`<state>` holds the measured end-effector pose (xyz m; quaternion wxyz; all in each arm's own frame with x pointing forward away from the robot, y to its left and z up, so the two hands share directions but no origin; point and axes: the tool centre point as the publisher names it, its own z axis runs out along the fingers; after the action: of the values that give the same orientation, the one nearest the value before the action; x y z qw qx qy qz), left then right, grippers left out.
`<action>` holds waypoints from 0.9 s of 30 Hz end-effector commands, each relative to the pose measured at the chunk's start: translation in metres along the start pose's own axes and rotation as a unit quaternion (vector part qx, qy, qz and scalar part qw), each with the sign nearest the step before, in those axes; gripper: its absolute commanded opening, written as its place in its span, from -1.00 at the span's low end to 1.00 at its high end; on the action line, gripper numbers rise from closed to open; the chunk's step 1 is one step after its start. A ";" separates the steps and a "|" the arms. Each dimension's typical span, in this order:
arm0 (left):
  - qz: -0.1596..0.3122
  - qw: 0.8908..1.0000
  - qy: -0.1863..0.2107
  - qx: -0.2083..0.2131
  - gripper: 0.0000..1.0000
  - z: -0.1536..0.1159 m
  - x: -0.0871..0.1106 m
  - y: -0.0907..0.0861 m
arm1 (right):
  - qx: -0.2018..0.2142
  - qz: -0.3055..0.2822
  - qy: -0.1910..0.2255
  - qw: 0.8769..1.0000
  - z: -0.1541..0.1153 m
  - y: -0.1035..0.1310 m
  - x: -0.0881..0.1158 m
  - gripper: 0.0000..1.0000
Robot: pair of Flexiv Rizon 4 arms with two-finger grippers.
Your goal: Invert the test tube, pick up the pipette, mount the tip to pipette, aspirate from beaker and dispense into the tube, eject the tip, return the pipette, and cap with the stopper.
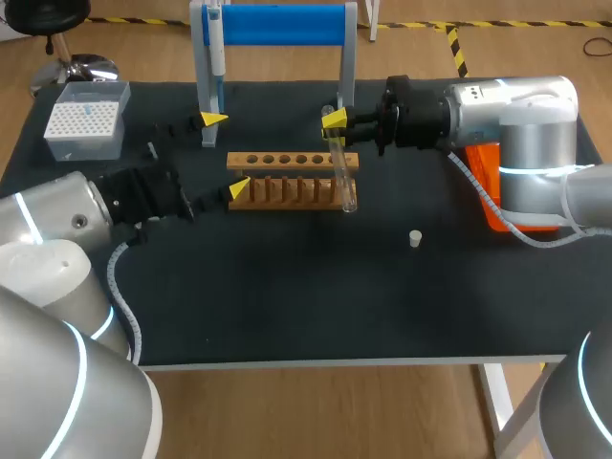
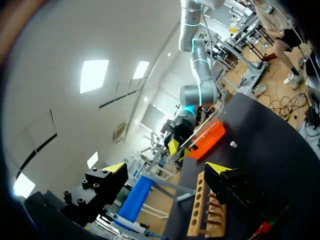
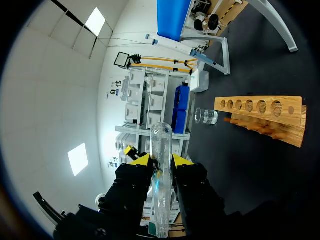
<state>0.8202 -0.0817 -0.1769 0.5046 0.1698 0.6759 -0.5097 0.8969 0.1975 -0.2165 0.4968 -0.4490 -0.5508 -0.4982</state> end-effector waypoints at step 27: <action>0.412 0.857 0.155 0.267 1.00 0.049 0.047 -0.034 | 0.000 0.000 -0.002 1.000 -0.001 0.000 0.001 -1.00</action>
<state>0.7913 -0.1405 -0.1994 0.5415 0.5796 0.4703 -0.3868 0.8968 0.1976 -0.2164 0.4967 -0.4491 -0.5511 -0.4979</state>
